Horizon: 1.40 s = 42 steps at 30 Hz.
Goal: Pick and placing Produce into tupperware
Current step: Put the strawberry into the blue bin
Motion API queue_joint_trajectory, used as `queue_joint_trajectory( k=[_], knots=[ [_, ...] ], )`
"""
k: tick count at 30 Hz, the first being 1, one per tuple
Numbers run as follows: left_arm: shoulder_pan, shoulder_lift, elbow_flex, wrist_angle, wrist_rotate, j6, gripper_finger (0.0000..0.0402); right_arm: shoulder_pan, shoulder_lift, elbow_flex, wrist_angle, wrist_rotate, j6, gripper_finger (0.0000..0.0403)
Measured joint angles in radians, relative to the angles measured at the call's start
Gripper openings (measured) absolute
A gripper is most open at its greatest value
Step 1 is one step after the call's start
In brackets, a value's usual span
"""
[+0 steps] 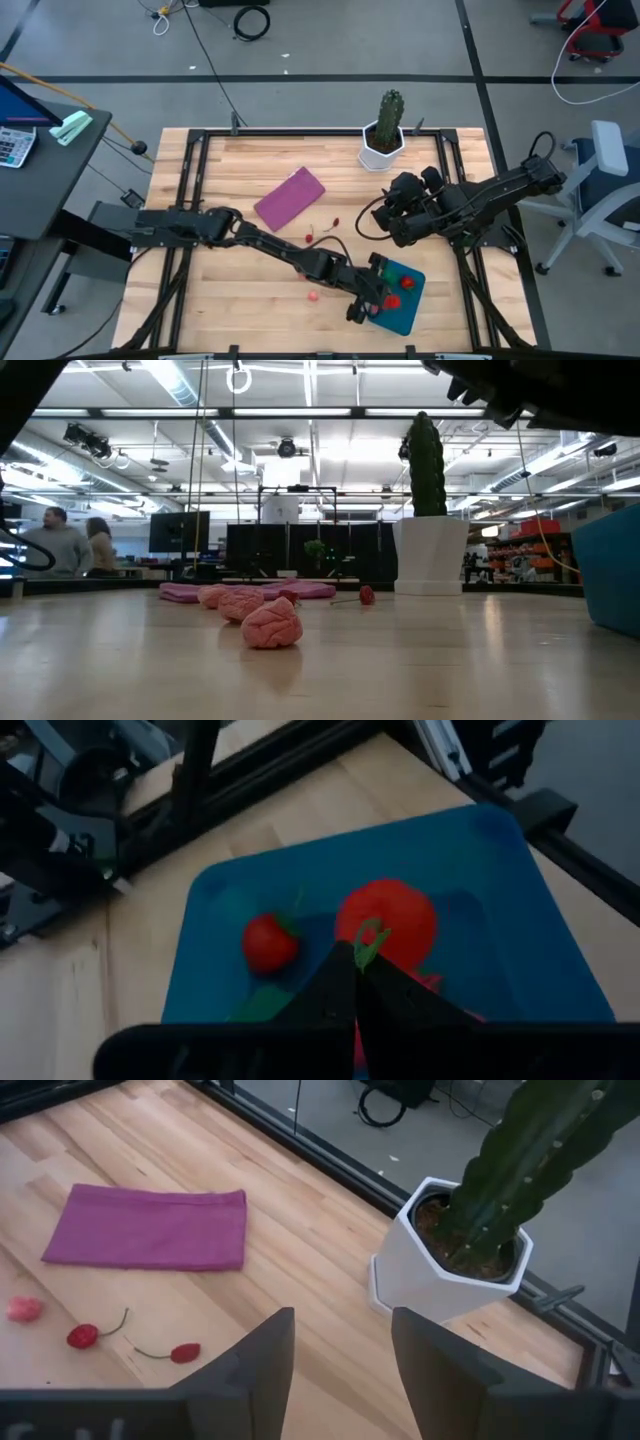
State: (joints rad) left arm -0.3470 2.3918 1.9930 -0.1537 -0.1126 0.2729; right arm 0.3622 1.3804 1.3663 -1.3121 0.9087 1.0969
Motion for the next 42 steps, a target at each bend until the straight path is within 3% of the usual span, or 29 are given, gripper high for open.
queue_joint_trajectory(
  k=[32, 42],
  knots=[
    [-0.060, -0.001, -0.005, -0.116, 0.013, -0.031, 0.0019, 0.000, 0.000, 0.000, 0.053, -0.005, 0.001, 0.0178],
    [-0.055, -0.001, -0.005, -0.115, 0.013, -0.016, 0.0087, 0.000, 0.000, 0.000, 0.053, -0.016, 0.000, 0.0177]
  ],
)
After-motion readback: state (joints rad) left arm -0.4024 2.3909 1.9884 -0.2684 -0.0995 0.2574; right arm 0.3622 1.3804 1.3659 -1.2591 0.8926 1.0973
